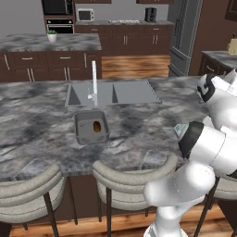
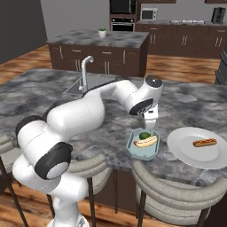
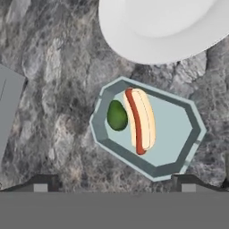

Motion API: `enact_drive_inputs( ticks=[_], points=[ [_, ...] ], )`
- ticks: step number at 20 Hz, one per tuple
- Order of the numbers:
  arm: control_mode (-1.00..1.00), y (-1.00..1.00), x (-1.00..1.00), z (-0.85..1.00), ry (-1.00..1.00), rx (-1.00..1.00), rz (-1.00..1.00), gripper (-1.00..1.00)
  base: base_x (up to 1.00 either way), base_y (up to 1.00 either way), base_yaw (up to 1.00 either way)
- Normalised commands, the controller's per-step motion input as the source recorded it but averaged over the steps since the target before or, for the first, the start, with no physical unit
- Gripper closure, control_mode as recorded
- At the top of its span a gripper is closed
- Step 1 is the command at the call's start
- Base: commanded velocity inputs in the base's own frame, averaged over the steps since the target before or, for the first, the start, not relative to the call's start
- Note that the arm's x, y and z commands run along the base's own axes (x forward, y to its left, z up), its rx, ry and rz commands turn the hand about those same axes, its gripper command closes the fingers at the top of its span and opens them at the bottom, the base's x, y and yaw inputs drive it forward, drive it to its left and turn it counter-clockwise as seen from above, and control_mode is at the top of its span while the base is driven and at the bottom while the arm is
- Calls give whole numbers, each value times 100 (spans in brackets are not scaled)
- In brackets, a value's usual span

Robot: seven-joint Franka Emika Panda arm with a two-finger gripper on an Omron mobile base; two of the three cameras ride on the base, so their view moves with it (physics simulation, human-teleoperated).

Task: Place one cooked food and one vegetable from the large plate to each tupperware container.

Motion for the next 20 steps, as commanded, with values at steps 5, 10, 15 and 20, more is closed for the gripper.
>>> enact_drive_inputs(
  ticks=[5, 10, 15, 20],
  points=[
    [-100, -100, -2, -28, -2, -1, -5, -100, 0, 0, 0],
    [-100, -100, 0, -52, 0, -2, -7, -100, 0, 0, 0],
    [-100, -88, 10, -44, 0, -5, 0, -100, 0, 0, 0],
    [-100, -62, 36, -27, 0, -8, 0, -100, 0, 0, 0]
  ],
)
